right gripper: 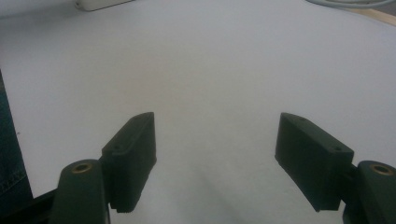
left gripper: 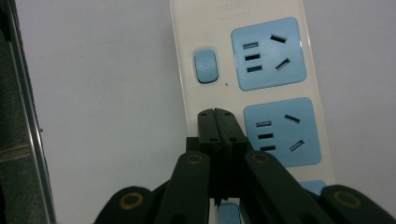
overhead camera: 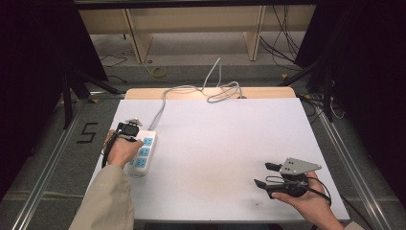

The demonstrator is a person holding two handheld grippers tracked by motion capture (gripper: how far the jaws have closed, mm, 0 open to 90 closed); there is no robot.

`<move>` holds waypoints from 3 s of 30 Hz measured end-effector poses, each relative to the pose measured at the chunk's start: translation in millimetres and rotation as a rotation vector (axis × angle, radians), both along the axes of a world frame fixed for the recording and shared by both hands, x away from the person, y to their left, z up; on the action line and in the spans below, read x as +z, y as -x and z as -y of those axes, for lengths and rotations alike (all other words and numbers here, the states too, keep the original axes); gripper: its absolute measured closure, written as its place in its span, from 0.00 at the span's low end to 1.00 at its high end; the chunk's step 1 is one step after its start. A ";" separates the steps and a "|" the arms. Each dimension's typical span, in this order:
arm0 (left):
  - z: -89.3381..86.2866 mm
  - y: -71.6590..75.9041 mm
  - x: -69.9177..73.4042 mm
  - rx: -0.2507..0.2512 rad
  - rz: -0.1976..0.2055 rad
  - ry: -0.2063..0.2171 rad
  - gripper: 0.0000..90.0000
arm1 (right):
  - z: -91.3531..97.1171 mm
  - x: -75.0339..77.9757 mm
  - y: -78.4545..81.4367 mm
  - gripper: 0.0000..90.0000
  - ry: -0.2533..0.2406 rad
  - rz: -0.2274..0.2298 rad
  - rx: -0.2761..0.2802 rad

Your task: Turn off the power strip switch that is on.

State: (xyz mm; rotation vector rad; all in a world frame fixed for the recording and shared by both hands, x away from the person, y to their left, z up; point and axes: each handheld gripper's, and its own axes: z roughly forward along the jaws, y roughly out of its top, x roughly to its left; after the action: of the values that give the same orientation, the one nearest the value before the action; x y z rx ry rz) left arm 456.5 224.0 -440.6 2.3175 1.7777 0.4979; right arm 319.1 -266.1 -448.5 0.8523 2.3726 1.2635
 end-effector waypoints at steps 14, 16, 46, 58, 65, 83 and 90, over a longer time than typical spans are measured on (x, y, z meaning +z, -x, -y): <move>-1.2 0.0 0.7 -0.001 0.000 0.010 1.00 | 0.2 -0.1 -0.7 0.33 0.001 -0.003 0.001; -1.2 -0.2 0.8 -0.001 -0.001 0.009 1.00 | -0.1 0.0 -0.6 0.33 0.000 -0.001 0.002; -0.8 -0.9 1.7 -0.013 -0.005 0.001 1.00 | 0.8 0.6 -1.3 0.33 -0.002 0.004 -0.001; -3.6 1.0 8.2 -0.011 0.020 0.022 1.00 | 0.9 0.6 -1.8 0.33 -0.004 0.007 -0.006; -4.3 1.7 10.2 -0.014 0.028 0.027 1.00 | 0.6 0.7 -1.4 0.33 -0.004 0.005 -0.004; -8.9 9.3 20.7 -0.055 0.171 0.068 1.00 | 0.5 0.5 -1.3 0.33 -0.002 0.003 -0.003; -12.5 12.3 21.3 -0.066 0.206 0.109 0.99 | 0.8 0.2 -1.8 0.33 -0.002 0.008 -0.004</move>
State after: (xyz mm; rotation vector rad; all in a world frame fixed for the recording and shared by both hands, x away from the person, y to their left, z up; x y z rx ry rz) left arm 444.2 236.5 -419.3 2.1574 1.5879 0.5901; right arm 320.9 -266.8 -448.3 0.8503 2.3631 1.2652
